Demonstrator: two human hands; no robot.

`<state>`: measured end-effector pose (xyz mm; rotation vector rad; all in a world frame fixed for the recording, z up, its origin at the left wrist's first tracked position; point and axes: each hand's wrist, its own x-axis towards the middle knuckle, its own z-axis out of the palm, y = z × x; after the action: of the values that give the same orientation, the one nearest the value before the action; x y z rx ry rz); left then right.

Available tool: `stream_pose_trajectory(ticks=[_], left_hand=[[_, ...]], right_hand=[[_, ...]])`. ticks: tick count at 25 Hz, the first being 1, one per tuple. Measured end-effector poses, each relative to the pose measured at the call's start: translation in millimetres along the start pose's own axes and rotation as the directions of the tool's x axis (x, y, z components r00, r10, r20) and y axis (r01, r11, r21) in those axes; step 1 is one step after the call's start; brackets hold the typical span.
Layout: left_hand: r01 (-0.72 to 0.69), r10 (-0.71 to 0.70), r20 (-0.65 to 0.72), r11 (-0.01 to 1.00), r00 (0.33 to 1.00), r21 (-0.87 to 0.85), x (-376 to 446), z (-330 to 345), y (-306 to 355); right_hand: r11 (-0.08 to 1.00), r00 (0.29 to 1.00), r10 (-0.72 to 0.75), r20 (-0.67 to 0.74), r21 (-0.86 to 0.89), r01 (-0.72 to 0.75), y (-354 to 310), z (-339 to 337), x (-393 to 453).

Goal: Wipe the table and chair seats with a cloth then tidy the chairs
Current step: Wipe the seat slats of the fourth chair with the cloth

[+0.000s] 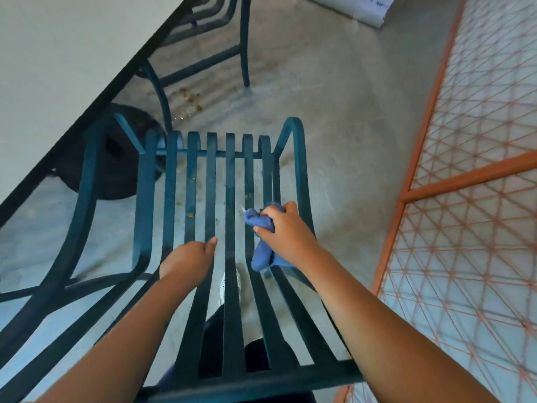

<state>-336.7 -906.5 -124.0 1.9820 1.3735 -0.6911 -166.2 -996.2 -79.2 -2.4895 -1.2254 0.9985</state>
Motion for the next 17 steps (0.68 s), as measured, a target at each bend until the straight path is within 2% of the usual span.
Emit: stream_pose_trajectory(ticks=[5, 8, 13, 17], left_hand=[[0.099, -0.1, -0.013, 0.995, 0.995, -0.031, 8, 14, 25], [0.169, -0.184, -0.056, 0.963, 0.981, -0.21, 14, 23, 44], [0.289, -0.378, -0.058, 0.79, 0.924, -0.54, 28, 38, 73], [0.349, -0.501, -0.035, 0.649, 0.865, -0.676, 34, 40, 91]], right_hand=[[0.998, 0.996, -0.054, 0.074, -0.036, 0.057, 9, -6, 33], [0.994, 0.988, -0.092, 0.125, -0.042, 0.097, 13, -5, 55], [0.955, 0.949, -0.241, 0.203, -0.124, 0.269, 20, -12, 87], [0.876, 0.884, -0.388, 0.26, -0.193, 0.441, 19, -22, 114]])
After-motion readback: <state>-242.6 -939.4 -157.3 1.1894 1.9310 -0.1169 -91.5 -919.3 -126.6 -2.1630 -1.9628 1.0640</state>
